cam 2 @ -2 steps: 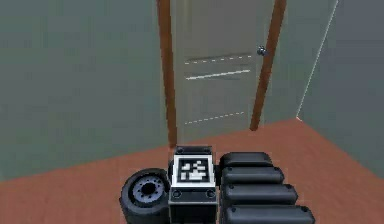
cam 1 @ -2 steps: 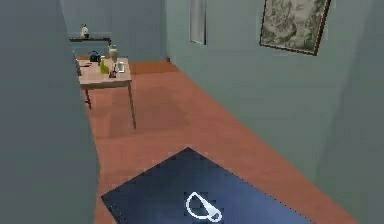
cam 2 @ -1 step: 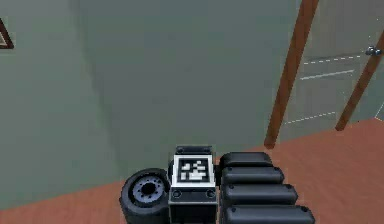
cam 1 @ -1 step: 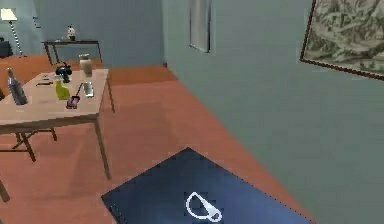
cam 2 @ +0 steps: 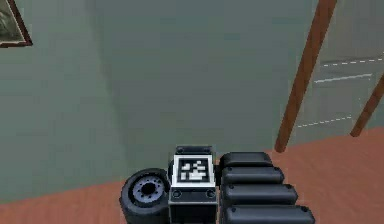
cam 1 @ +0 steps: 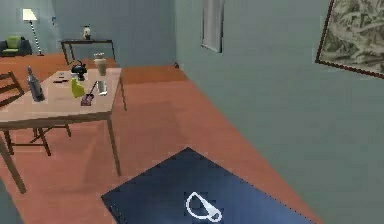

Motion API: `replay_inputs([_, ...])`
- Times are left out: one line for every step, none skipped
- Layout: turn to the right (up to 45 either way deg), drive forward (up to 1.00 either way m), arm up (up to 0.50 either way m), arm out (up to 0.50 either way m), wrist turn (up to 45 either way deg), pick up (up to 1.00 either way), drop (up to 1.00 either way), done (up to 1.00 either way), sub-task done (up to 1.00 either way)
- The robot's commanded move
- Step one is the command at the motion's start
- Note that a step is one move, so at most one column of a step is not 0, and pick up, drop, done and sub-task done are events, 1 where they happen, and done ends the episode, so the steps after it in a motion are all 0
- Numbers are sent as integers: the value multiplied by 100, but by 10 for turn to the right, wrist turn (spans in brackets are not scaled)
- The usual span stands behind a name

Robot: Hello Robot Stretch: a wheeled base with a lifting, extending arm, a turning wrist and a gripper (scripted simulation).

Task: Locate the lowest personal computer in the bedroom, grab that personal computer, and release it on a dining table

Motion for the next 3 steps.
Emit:
replay_inputs([0, 100, 0, 0, 0, 0, 0, 0, 0])
replay_inputs([0, 45, 0, 0, 0, 0, 0, 0, 0])
replay_inputs([-150, 0, 0, 0, 0, 0, 0, 0, 0])
